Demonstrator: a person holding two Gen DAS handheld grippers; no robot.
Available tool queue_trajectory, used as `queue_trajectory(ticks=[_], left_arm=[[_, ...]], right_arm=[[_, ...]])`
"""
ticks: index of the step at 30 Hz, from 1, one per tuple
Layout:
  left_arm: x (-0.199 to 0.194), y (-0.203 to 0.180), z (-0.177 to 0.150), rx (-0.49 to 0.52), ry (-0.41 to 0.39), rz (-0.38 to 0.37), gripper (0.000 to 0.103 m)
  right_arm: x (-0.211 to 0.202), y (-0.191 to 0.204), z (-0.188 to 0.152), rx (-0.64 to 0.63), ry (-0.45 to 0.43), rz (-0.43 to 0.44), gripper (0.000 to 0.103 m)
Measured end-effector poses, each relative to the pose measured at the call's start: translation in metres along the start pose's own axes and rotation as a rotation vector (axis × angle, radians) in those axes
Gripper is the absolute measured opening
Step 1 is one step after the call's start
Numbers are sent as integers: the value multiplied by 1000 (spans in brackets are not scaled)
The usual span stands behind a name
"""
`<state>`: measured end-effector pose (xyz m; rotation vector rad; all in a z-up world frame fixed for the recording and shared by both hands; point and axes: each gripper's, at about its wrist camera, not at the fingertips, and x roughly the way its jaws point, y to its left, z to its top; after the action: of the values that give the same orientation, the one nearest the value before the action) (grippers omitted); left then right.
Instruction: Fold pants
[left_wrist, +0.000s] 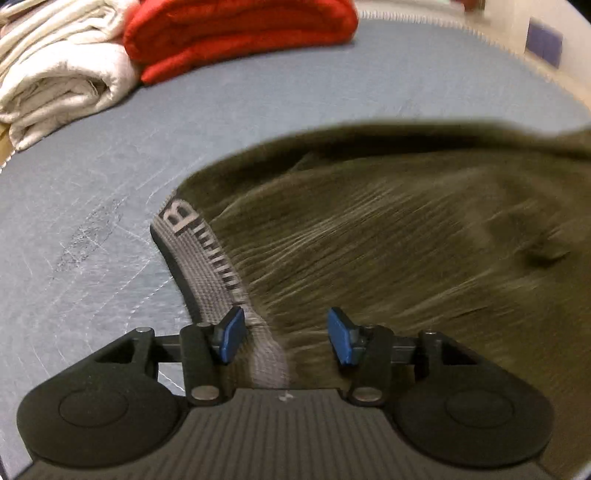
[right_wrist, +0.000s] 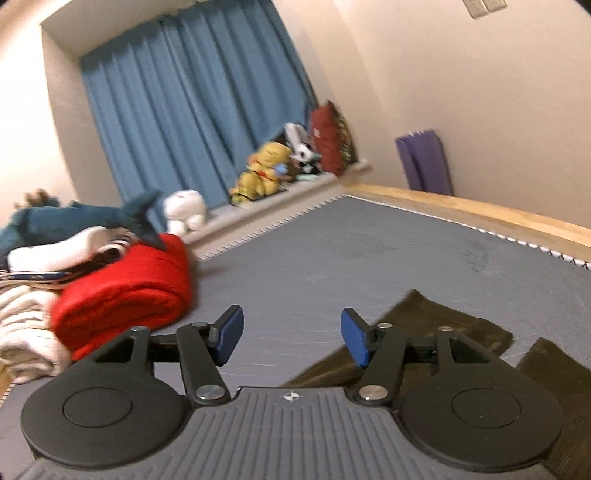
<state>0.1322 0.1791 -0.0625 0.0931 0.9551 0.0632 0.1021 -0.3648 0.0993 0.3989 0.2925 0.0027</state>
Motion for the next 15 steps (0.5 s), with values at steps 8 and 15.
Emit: queue_trajectory(ticks=[8,15], left_arm=[[-65,-22,-20,-19,5,-107,56],[-70,-29,-73,119,35,-112,55]], right_arm=[[-51,52,-36,-67,65,157,68],[-54,86,-100,-168,159,231,70]])
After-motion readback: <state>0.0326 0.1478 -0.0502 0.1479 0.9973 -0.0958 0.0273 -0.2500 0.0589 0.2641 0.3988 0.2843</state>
